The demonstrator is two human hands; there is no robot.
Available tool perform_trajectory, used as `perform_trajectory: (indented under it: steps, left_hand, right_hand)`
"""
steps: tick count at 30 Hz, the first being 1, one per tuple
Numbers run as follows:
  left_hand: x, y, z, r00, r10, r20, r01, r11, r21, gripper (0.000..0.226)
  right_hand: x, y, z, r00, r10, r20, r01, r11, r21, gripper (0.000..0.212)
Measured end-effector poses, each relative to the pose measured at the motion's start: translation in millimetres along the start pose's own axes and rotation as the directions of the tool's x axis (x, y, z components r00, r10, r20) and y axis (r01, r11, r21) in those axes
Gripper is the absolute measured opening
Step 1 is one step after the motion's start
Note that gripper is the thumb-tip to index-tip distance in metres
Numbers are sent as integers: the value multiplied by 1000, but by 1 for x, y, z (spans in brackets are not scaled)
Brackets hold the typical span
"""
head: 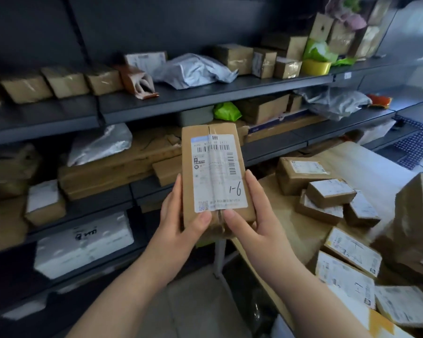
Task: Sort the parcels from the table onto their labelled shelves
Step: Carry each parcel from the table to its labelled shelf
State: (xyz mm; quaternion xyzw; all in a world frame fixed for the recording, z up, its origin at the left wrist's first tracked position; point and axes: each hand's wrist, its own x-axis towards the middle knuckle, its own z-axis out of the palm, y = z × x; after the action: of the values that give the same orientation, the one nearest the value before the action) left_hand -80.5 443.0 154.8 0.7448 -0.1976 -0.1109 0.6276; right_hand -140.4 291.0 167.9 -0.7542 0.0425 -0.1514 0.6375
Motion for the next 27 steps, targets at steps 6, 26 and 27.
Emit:
perform_trajectory:
  steps: [6, 26, 27]
  left_hand:
    - [-73, 2, -136, 956, -2, -293, 18, 998, 53, 80]
    - [-469, -17, -445, 136, 45, -990, 391, 915, 96, 83]
    - [-479, -18, -451, 103, 43, -994, 405, 911, 81, 82]
  right_hand:
    - [-1, -40, 144, 971, -92, 221, 78, 994, 73, 61]
    - [-219, -142, 639, 344, -185, 921, -190, 947, 261, 41]
    - [-227, -146, 652, 318, -187, 930, -187, 949, 254, 42]
